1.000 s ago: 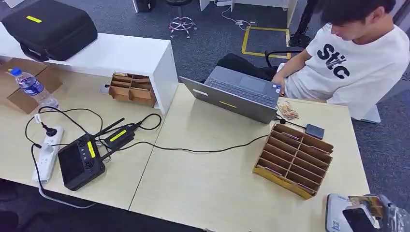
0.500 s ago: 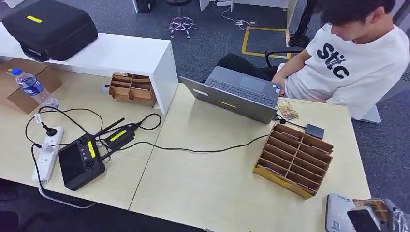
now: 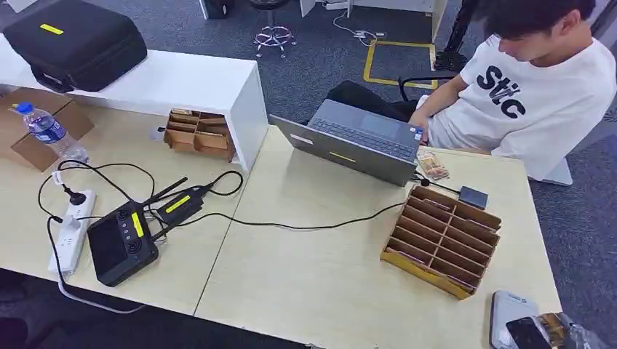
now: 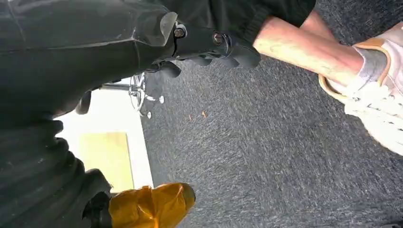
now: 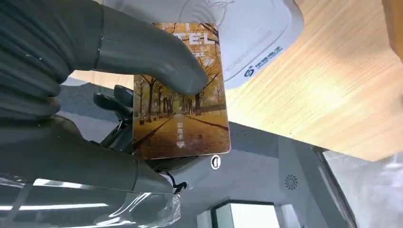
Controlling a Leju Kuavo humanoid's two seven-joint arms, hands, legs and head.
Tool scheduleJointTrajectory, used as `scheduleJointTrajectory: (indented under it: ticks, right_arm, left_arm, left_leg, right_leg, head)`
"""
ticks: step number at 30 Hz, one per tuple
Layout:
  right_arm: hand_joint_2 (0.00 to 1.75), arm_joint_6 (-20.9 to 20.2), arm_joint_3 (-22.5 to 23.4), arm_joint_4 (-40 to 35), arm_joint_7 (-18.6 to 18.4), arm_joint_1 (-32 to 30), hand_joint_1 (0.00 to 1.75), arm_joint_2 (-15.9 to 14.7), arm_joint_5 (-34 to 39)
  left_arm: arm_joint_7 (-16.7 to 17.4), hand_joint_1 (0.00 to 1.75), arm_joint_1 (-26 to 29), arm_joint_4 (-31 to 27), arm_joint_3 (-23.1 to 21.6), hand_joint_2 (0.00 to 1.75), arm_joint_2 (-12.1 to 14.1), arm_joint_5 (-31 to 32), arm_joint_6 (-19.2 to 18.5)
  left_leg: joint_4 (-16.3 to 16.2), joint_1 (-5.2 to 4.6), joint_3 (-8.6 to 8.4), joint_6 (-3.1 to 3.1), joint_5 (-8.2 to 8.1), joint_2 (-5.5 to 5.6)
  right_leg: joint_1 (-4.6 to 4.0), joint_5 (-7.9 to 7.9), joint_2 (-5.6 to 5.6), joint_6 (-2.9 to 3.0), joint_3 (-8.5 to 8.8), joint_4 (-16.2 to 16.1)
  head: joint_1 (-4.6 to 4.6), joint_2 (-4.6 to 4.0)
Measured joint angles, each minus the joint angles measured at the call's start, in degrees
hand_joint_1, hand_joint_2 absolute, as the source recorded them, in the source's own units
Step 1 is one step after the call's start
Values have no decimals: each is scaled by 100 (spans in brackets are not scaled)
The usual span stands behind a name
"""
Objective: Pass the card to the sensor for recognition and then transmit it.
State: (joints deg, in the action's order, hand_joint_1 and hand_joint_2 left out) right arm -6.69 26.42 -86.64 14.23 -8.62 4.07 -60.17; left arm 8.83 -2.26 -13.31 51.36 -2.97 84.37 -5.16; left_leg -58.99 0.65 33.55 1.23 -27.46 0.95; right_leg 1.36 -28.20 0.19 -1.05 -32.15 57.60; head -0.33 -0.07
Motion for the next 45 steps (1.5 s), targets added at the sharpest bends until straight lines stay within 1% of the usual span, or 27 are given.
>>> scheduleJointTrajectory:
  ticks: [11,14,17,21,22,24,25,27,29,31,34,36,38,40,44,45]
  right_arm:
    - [175,-57,-15,201,-4,71,175,2,-17]
    - [175,79,-17,175,-2,72,175,13,-55]
    - [175,288,-98,-184,-48,8,175,83,-243]
    - [175,297,-319,-834,-138,-62,175,122,-143]
    - [175,317,-367,-947,-100,-76,175,125,-45]
    - [175,286,-560,-1242,77,-100,175,111,476]
    - [175,230,-750,-1404,187,-92,175,66,870]
    - [175,227,-1128,-1629,258,17,175,-57,1341]
    - [175,273,-1559,-1822,175,287,175,-151,1501]
    - [175,291,-1883,-1927,48,535,175,-218,1526]
    - [175,328,-2208,-2024,-37,756,175,-313,1563]
    - [175,278,-2406,-2008,-211,995,175,-343,1495]
    - [175,93,-2663,-1894,-477,1420,175,-350,1370]
    - [175,-44,-3032,-1551,-827,1978,175,-348,1090]
    - [175,-42,-3633,-893,-1146,2810,175,-337,804]
    - [175,-64,-3775,-652,-1303,3021,175,-317,644]
  left_arm:
    - [0,0,0,0,55,175,13,52,0]
    - [0,0,-1,0,81,175,20,66,0]
    - [11,0,0,0,114,175,20,68,0]
    - [17,0,-2,0,151,175,17,68,2]
    - [17,0,-1,0,157,175,17,70,2]
    - [24,0,1,0,203,175,17,105,2]
    - [24,0,-1,0,223,175,17,131,-2]
    - [24,0,-16,0,232,175,20,214,-24]
    - [15,0,-26,0,229,175,20,280,-63]
    - [13,0,-42,0,229,175,17,293,-68]
    - [11,0,-46,0,229,175,20,299,-70]
    - [-9,0,-50,0,229,175,22,315,-96]
    - [-39,0,-75,0,227,175,28,321,-144]
    - [-50,0,-114,0,194,175,35,323,-190]
    - [-63,0,-130,0,72,175,55,323,-227]
    - [-81,0,-129,0,17,175,59,323,-262]
  left_leg:
    - [-1,0,-17,0,0,0]
    - [-1,-1,-20,0,0,1]
    - [-1,-2,-19,0,0,1]
    - [-1,-1,-19,0,0,-1]
    - [-1,-1,-17,0,0,1]
    - [0,-1,-13,0,0,0]
    - [0,-1,-13,0,0,-2]
    - [0,-1,-14,0,0,-5]
    - [0,-1,-18,2,2,-15]
    - [-1,-1,-21,-1,5,-10]
    - [-1,-1,-16,0,6,0]
    - [-1,-1,-13,1,7,-7]
    - [0,-1,-14,2,7,-24]
    - [-1,-1,-20,2,11,-30]
    - [-1,0,-14,3,21,-15]
    - [-1,0,-13,4,24,-16]
  right_leg:
    - [0,0,0,-1,20,-1]
    - [0,0,0,-1,23,-1]
    - [1,0,-1,-1,22,-1]
    - [1,0,1,0,20,0]
    - [1,0,0,0,21,0]
    - [1,0,2,0,19,3]
    - [1,1,5,0,17,3]
    - [1,1,8,0,16,4]
    - [1,1,16,1,15,4]
    - [1,2,12,1,16,4]
    - [1,2,2,1,22,4]
    - [1,7,10,4,16,6]
    - [1,14,29,7,13,8]
    - [1,16,36,6,12,8]
    - [0,18,21,5,14,11]
    - [-1,19,22,7,12,13]
  head:
    - [0,0]
    - [0,0]
    - [0,0]
    - [0,0]
    - [0,0]
    - [2,0]
    - [-2,0]
    - [0,0]
    - [-2,0]
    - [0,0]
    - [0,0]
    - [0,0]
    - [0,0]
    - [0,0]
    - [0,0]
    - [-2,0]
